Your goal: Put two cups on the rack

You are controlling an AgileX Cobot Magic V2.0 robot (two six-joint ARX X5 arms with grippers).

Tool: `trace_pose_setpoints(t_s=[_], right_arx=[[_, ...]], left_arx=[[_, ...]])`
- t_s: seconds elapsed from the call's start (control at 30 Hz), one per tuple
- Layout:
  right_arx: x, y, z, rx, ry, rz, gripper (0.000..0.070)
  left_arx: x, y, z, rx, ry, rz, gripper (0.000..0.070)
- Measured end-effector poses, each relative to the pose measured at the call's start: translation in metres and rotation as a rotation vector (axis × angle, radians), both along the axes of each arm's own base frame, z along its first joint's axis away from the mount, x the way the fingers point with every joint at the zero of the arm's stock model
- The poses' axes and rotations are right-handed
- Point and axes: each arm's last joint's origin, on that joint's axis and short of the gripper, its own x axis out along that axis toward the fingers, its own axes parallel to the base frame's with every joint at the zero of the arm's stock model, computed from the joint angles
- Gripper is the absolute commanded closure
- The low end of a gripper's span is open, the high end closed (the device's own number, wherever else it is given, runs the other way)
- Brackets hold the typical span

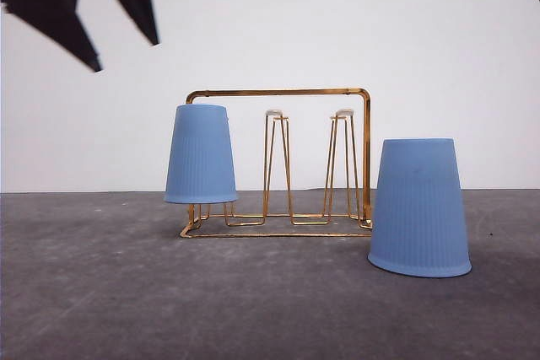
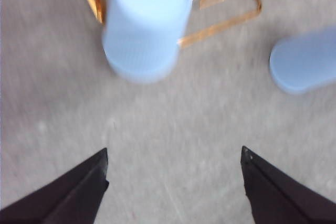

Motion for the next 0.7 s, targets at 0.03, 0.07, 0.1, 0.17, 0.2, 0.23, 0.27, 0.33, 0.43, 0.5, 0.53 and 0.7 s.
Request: trace_pose_setpoints(t_s=[0.03,0.07,0.1,0.17,0.2,0.23,0.27,0.33,0.43,0.5,0.53,0.7], right_arx=[[0.000,0.000,-0.001,0.004,0.013,0.008,0.0226],[0.001,0.001,-0.002,0.005,0.025,0.012,0.0225],[0.002,0.001,-0.003,0.006,0.036,0.018,0.0225],[0.006,0.003,-0.005,0.009,0.062,0.036,0.0225],[0.008,0.004,-0.006,0.011,0.075,0.045,0.0225],[0.010,0.005,-0.007,0.014,0.091,0.056,0.0225],[0.013,0.006,-0.008,0.016,0.107,0.064,0.0225],[0.020,0.008,-0.012,0.022,0.138,0.082,0.0225],[0.032,0.013,-0.017,0.024,0.175,0.103,0.0224],[0.042,0.017,-0.021,0.019,0.196,0.112,0.0206],[0.048,0.020,-0.024,0.016,0.208,0.116,0.0184],[0.077,0.031,-0.037,0.012,0.223,0.128,0.0111]], left_arx=[[-0.007,0.003,-0.004,-0.012,-0.018,0.005,0.0241],[-0.014,0.006,-0.008,-0.030,-0.045,0.015,0.0241],[-0.020,0.009,-0.012,-0.051,-0.073,0.028,0.0241],[-0.035,0.016,-0.022,-0.101,-0.130,0.064,0.0242],[-0.042,0.020,-0.029,-0.128,-0.154,0.085,0.0242],[-0.050,0.024,-0.038,-0.154,-0.175,0.108,0.0242],[-0.057,0.028,-0.047,-0.166,-0.179,0.134,0.0242],[-0.072,0.035,-0.069,-0.177,-0.175,0.192,0.0242],[-0.091,0.045,-0.099,-0.150,-0.145,0.279,0.0242],[-0.100,0.049,-0.108,-0.140,-0.125,0.306,0.0242],[-0.104,0.051,-0.109,-0.138,-0.119,0.314,0.0242],[-0.110,0.053,-0.104,-0.169,-0.151,0.326,0.0242]])
